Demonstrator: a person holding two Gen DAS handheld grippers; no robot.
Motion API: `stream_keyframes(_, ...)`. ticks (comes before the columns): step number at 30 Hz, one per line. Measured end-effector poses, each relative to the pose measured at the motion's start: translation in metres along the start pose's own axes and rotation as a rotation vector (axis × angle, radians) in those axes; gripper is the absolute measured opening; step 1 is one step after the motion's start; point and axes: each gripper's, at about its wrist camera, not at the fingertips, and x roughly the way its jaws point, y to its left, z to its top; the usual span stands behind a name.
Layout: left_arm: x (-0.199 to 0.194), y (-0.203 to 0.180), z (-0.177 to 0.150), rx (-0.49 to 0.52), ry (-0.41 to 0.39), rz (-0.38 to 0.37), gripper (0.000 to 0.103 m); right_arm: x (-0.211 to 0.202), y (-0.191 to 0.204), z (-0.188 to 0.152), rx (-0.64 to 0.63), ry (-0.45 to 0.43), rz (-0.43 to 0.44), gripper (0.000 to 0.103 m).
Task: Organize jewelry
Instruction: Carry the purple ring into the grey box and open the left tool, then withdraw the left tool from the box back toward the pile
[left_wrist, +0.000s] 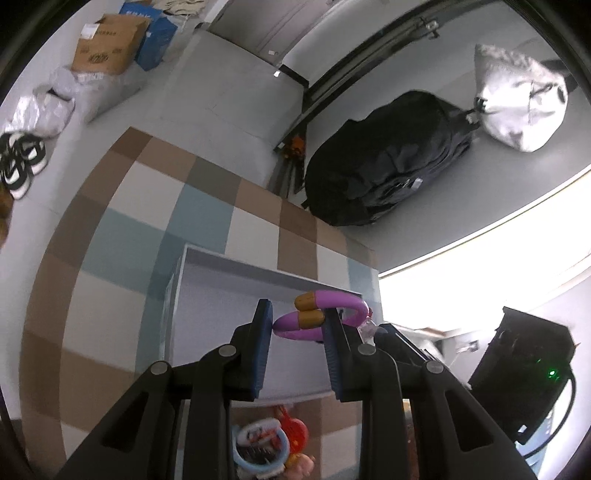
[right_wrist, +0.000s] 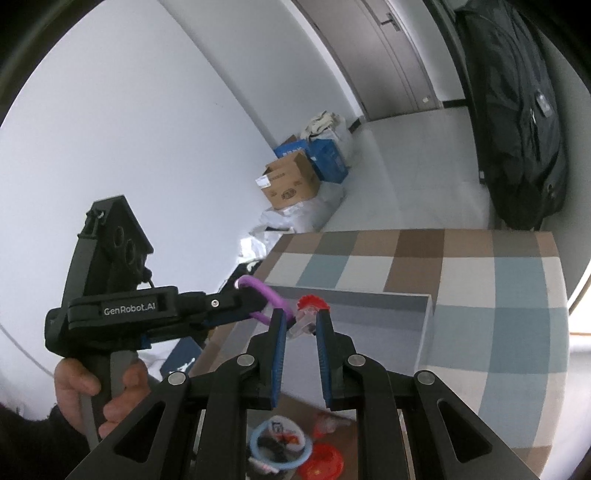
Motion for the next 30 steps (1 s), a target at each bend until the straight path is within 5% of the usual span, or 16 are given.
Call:
stream_keyframes(10, 0.028, -0.003, 0.005, 0.064, 0.018, 0.048, 0.022, 0.018, -0.032, 0.006, 0.107, 0.041, 0.007, 0.018)
stream_keyframes(12, 0.03, -0.002, 0.008, 0.062, 0.032, 0.047, 0.032, 0.018, -0.035, 0.006, 0.118, 0.038, 0.013, 0.019)
stream_keyframes(15, 0.02, 0.002, 0.011, 0.052, -0.018, -0.022, 0.062, 0.011, -0.037, 0.008, 0.125, 0.024, 0.031, 0.044)
stream_keyframes(16, 0.016, 0.0, 0.012, 0.056, -0.034, -0.035, 0.071, 0.007, -0.037, 0.008, 0.122, 0.008, 0.03, 0.06)
stream_keyframes(21, 0.007, -0.002, 0.011, 0.093, -0.057, -0.002, 0.08, -0.017, -0.031, 0.009, 0.08, -0.096, -0.011, 0.093)
stream_keyframes(27, 0.003, -0.012, -0.003, 0.167, -0.088, 0.124, 0.08, -0.024, -0.024, 0.005, 0.04, -0.119, -0.058, 0.103)
stream_keyframes(30, -0.002, -0.024, -0.013, 0.239, -0.148, 0.274, 0.08, -0.025, -0.019, 0.0, 0.009, -0.125, -0.093, 0.103)
